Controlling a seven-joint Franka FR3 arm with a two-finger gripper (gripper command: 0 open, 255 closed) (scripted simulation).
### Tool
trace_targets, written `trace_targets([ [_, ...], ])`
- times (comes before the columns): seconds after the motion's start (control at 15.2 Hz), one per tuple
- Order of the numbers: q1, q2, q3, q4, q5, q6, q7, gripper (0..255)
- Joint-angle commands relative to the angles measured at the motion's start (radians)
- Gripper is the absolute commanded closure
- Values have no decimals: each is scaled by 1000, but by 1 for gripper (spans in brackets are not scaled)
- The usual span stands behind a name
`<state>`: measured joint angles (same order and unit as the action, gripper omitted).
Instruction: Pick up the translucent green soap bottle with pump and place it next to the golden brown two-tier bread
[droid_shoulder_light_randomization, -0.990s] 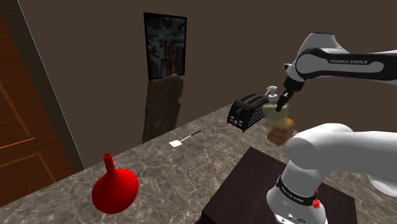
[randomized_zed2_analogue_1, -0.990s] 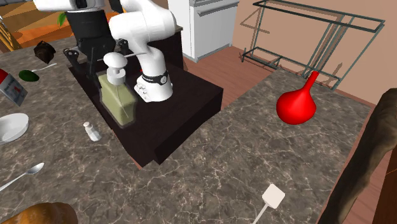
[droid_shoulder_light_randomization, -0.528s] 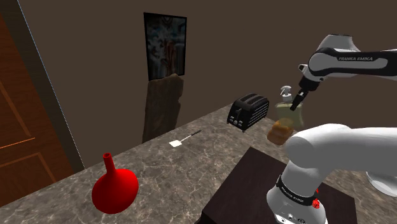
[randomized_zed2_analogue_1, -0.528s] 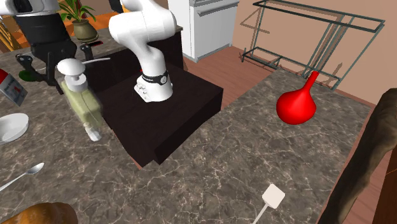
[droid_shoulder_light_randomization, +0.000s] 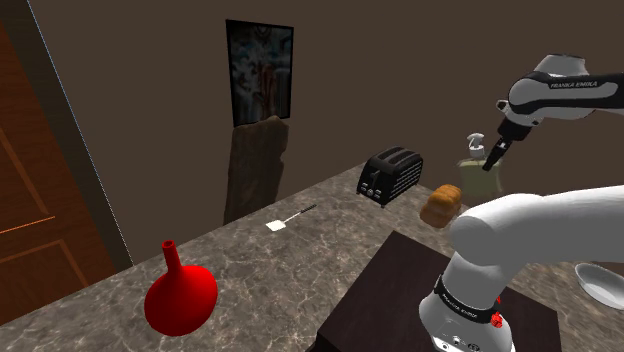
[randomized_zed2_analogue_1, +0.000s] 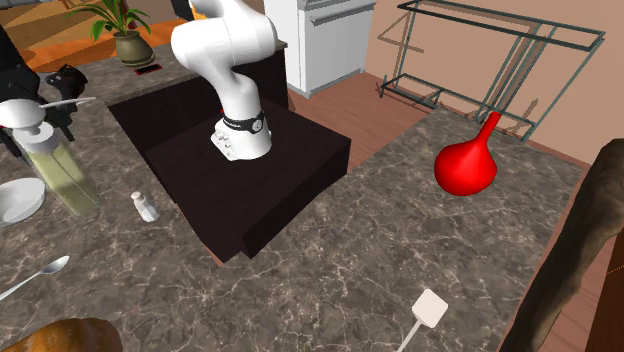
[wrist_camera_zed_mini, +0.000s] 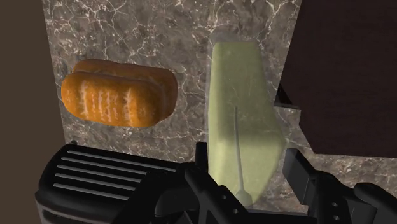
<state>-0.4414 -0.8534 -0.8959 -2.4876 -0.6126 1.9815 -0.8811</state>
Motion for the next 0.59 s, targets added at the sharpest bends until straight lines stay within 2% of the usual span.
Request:
trace_targets([
  [0.0, 16, 26, -57, 42, -10, 9, -46, 255],
  [0.33, 113, 110, -220, 197, -4, 20, -162, 255],
  [0.53, 208, 157, -347, 312, 9, 20, -238, 255],
])
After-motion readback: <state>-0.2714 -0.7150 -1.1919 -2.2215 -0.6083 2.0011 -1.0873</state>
